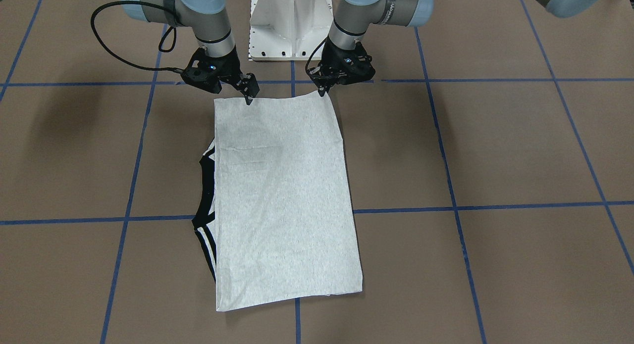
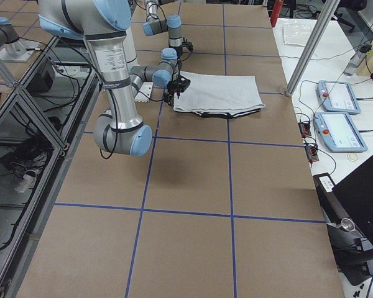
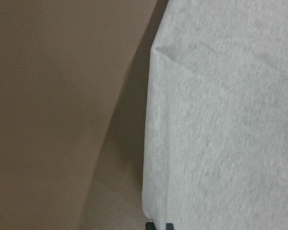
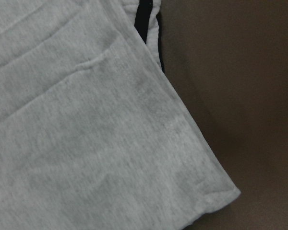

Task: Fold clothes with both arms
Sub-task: 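Bring the right gripper down to the near corner beside the left gripper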

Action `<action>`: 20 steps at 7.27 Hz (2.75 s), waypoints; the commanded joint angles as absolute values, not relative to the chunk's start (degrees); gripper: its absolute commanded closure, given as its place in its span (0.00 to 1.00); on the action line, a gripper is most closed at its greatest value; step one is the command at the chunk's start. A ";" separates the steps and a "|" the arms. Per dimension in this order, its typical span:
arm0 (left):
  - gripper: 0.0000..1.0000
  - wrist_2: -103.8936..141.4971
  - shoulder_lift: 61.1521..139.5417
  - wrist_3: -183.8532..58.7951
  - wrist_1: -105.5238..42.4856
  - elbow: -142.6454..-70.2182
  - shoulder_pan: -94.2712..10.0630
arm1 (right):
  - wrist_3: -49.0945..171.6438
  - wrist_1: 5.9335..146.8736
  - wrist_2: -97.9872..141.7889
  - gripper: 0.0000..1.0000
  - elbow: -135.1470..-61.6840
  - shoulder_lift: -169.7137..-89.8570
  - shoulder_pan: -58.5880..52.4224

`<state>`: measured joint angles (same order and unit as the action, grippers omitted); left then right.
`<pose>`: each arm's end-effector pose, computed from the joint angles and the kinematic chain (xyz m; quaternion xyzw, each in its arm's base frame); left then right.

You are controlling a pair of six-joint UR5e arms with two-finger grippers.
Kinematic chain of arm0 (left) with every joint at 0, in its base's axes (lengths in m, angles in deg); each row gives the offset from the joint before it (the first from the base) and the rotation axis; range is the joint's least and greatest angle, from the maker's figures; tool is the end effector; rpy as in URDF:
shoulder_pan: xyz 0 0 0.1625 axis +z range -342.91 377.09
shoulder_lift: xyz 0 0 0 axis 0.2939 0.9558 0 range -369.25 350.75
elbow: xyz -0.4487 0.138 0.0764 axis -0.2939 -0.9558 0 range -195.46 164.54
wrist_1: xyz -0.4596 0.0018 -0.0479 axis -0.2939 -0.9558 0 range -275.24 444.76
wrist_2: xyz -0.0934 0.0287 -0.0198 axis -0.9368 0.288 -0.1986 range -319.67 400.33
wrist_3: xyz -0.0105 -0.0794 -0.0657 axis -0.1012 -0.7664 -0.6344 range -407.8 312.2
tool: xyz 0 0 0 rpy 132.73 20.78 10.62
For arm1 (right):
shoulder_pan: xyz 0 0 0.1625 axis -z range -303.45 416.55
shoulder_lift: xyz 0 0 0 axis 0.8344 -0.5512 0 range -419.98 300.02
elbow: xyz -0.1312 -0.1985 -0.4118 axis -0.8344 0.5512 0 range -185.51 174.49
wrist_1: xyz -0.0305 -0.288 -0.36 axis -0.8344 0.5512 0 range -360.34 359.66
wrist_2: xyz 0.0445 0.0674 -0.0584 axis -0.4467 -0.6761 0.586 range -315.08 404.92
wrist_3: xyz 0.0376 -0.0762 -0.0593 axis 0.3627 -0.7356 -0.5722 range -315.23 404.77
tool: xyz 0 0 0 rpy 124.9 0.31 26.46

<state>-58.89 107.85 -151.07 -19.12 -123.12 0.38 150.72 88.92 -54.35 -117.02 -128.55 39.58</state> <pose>0.6081 -0.3045 0.2425 -0.0554 0.4900 -0.1868 0.8497 -0.5785 -0.2984 0.3090 -0.0717 -0.3715 0.2333 0.8958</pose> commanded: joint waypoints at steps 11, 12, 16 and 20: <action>1.00 -58.89 108.00 -151.07 -19.04 -123.13 0.48 | 150.68 88.95 -53.51 0.99 -113.17 -127.74 39.76; 1.00 -58.89 108.09 -151.07 -19.04 -123.13 0.48 | 150.59 88.95 -53.69 1.00 -113.35 -127.48 39.67; 1.00 -58.89 107.82 -151.07 -16.17 -126.01 0.48 | 151.30 88.95 -54.22 1.00 -117.21 -127.65 38.79; 1.00 -58.89 107.38 -152.03 -2.46 -140.66 4.59 | 151.30 89.04 -65.32 1.00 -130.01 -132.92 38.01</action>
<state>-58.89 107.41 -151.62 -6.95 -135.70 2.52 151.29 88.97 -59.61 -125.45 -131.14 38.43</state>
